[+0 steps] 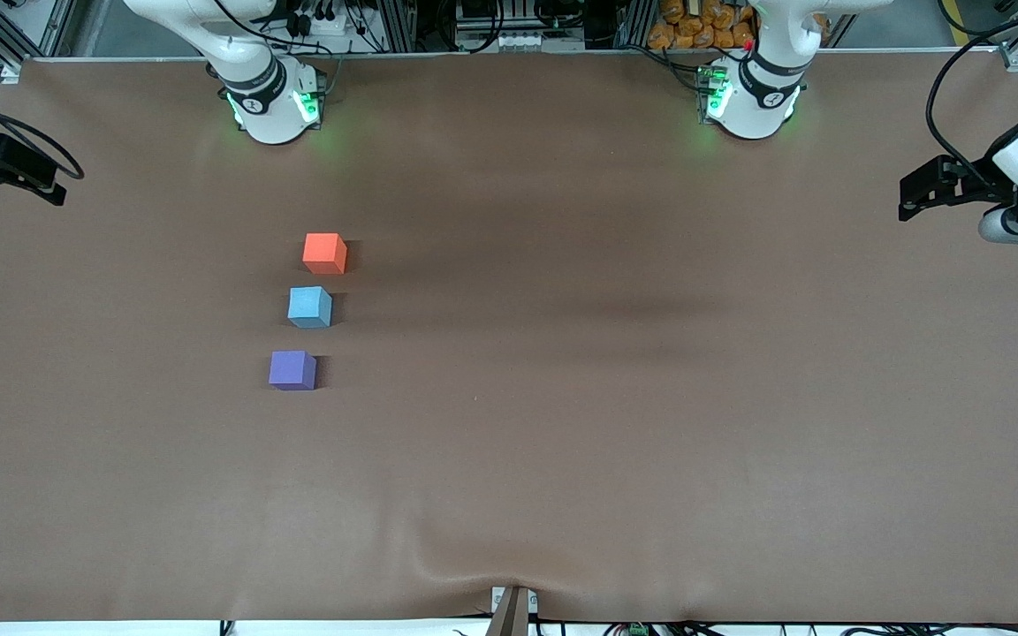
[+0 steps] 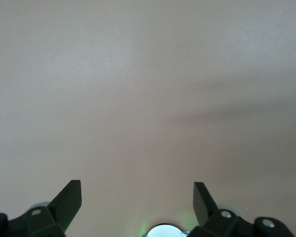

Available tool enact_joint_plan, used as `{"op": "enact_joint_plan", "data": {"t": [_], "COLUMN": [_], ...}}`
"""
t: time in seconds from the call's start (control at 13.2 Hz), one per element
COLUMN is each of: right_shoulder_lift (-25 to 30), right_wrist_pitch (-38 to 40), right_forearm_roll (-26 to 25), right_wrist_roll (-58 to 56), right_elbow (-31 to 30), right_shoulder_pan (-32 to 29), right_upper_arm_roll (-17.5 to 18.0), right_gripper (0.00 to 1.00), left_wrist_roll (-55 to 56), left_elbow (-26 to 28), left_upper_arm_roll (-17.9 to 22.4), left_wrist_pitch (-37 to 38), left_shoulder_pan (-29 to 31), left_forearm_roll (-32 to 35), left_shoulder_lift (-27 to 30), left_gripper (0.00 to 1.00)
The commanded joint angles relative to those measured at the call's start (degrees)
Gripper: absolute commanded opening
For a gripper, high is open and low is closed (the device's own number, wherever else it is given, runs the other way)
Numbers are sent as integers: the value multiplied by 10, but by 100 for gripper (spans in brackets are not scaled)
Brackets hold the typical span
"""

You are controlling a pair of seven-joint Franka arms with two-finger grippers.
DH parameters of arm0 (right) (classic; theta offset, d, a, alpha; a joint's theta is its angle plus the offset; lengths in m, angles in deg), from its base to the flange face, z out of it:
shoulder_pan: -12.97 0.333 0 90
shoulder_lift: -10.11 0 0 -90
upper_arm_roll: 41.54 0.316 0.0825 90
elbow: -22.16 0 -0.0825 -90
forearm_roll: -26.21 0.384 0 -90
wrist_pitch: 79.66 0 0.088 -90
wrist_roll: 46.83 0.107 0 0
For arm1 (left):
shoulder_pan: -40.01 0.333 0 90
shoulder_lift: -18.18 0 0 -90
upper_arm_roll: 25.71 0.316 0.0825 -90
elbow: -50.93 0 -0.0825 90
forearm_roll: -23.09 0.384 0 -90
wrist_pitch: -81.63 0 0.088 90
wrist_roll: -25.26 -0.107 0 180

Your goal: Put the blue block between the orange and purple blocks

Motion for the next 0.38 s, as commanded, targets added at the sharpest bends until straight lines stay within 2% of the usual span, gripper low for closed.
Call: {"op": "enact_joint_plan", "data": {"t": [0.0, 0.3], "right_shoulder_lift": [5, 5], "right_wrist_pitch": [10, 12], "right_forearm_roll": [11, 12], "right_wrist_roll": [-2, -40], "right_elbow": [15, 15], "right_shoulder_pan": [0, -4], "right_upper_arm_roll": [-6, -12], "right_gripper": [100, 100], "left_wrist_roll": [-6, -3], "left_elbow": [-4, -4], "left_upper_arm_roll": [0, -1], "left_wrist_pitch": [0, -7], "left_shoulder_pan": [2, 2], "left_forearm_roll": [11, 9], "left_shoulder_lift": [-3, -1], "left_gripper": [100, 100]}}
